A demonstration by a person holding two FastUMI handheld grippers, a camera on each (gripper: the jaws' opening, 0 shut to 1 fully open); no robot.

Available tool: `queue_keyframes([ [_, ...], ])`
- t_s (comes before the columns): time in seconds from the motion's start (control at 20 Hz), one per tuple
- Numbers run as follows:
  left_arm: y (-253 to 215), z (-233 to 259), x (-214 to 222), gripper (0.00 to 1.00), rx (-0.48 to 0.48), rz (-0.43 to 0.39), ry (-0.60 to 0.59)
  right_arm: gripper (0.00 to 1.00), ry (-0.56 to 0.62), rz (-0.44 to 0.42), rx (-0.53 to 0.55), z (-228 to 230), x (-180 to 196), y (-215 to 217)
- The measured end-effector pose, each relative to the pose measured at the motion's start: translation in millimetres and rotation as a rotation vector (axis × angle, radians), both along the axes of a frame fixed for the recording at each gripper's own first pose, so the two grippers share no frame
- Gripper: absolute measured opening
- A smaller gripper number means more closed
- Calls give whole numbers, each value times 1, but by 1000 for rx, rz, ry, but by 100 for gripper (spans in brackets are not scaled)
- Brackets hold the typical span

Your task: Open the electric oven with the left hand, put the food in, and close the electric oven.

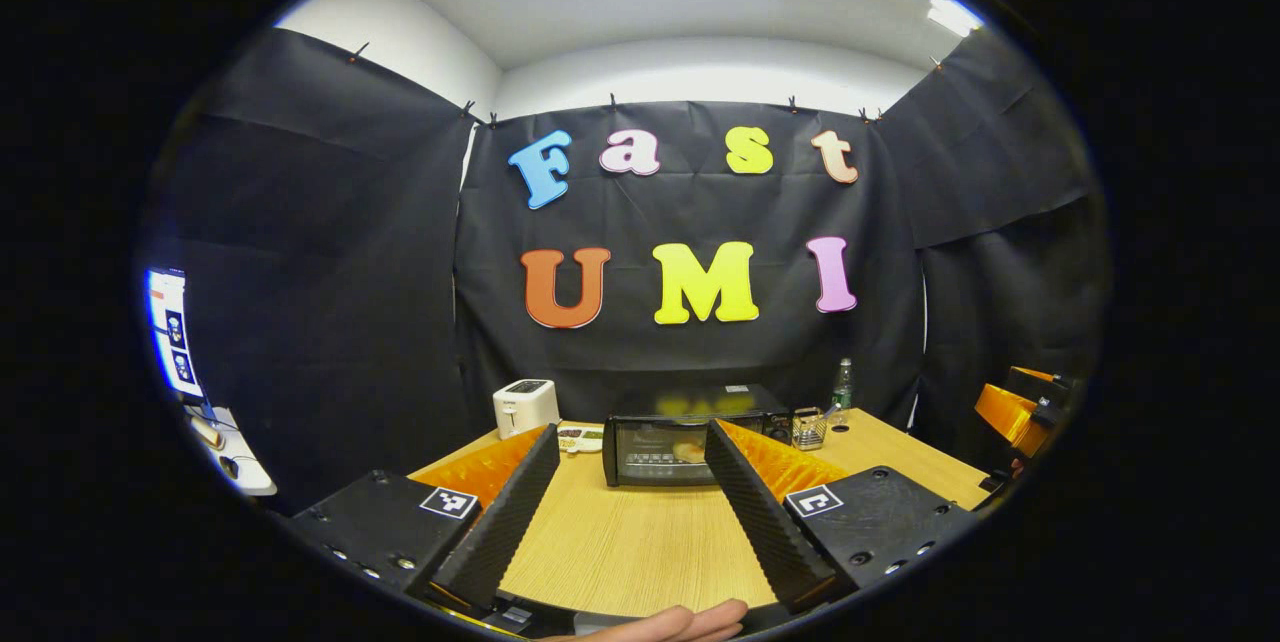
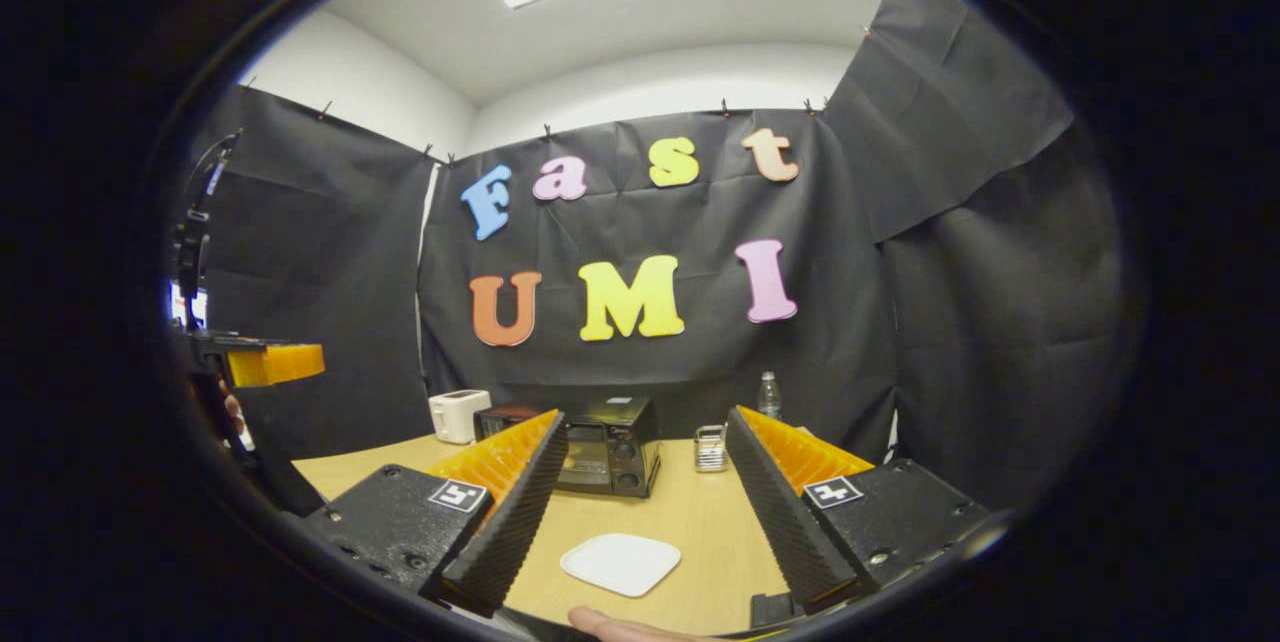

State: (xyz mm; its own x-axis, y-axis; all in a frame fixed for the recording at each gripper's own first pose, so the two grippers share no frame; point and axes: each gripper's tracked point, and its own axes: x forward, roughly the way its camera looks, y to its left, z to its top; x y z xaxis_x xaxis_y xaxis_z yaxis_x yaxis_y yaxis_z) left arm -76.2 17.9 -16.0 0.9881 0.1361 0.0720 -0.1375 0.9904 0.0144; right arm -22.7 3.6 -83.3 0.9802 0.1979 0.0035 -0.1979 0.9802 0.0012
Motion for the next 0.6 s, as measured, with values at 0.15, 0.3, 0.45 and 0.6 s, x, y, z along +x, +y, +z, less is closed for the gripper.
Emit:
queue_keyframes([
  [0.15, -1, -9, 3, 96, 10, -2, 23, 96, 19, -3, -5, -7, 3, 2],
  [0.3, -4, -14, 3, 96, 4, -7, 35, 96, 35, -3, -2, -10, 6, 1],
  [0.45, -6, -15, 6, 96, -1, -20, 36, 96, 28, -11, -3, -9, 6, -1],
  [0.6, -8, -12, 6, 96, 9, -25, 26, 96, 31, -14, -4, -11, 7, -2],
])
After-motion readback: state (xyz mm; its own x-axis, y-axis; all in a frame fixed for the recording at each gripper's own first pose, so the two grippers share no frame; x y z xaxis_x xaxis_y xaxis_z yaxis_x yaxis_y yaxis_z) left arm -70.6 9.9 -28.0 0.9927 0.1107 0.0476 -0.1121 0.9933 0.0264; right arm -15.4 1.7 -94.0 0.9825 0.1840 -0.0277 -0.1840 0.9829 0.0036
